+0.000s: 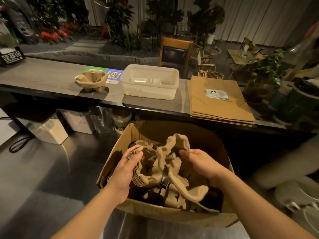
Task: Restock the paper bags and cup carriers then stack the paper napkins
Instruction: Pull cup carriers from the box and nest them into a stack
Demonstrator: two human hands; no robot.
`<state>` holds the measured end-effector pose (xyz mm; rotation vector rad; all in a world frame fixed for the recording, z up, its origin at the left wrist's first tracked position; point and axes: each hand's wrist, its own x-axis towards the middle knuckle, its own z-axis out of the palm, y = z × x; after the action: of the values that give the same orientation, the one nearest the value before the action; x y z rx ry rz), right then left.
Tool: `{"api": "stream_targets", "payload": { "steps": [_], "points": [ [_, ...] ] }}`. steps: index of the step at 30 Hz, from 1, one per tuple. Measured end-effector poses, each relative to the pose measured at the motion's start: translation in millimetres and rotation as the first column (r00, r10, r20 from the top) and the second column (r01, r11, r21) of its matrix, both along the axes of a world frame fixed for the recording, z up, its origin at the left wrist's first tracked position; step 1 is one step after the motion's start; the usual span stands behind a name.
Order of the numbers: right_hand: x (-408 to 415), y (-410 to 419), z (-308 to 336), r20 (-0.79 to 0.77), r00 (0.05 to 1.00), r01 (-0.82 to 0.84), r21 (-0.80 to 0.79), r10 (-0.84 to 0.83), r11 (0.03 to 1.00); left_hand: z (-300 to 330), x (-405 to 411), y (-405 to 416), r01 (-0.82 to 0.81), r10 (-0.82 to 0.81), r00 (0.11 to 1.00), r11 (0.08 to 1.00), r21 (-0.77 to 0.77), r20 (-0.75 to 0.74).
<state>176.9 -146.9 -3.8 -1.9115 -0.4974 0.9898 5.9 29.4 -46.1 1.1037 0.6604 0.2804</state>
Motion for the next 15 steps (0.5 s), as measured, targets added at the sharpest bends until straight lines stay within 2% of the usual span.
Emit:
{"api": "stream_targets", "payload": {
  "steps": [4, 7, 10, 15],
  "points": [
    [2.2, 2.7, 5.4, -0.012, 0.983, -0.182, -0.184, 0.183, 0.966, -4.6, -1.1, 1.6, 0.073, -0.072, 0.997, 0.997, 0.030, -0.017],
    [3.6, 13.1, 6.8, 0.039, 0.930, -0.331, -0.347, 0.367, 0.877, -10.0, -2.0, 1.5, 0.125, -0.125, 0.992, 0.990, 0.069, -0.011],
    [0.9, 22.3, 5.7, 0.072, 0.904, -0.354, -0.432, 0.422, 0.830, -12.9, -1.8, 1.0, 0.184, -0.185, 0.983, 0.977, 0.106, 0.004],
    [-7.8, 32.3, 3.4, 0.147, 0.900, -0.320, -0.416, 0.410, 0.851, -15.2, -1.6, 2.1, 0.226, -0.226, 0.974, 0.962, 0.154, -0.016]
  ]
}}
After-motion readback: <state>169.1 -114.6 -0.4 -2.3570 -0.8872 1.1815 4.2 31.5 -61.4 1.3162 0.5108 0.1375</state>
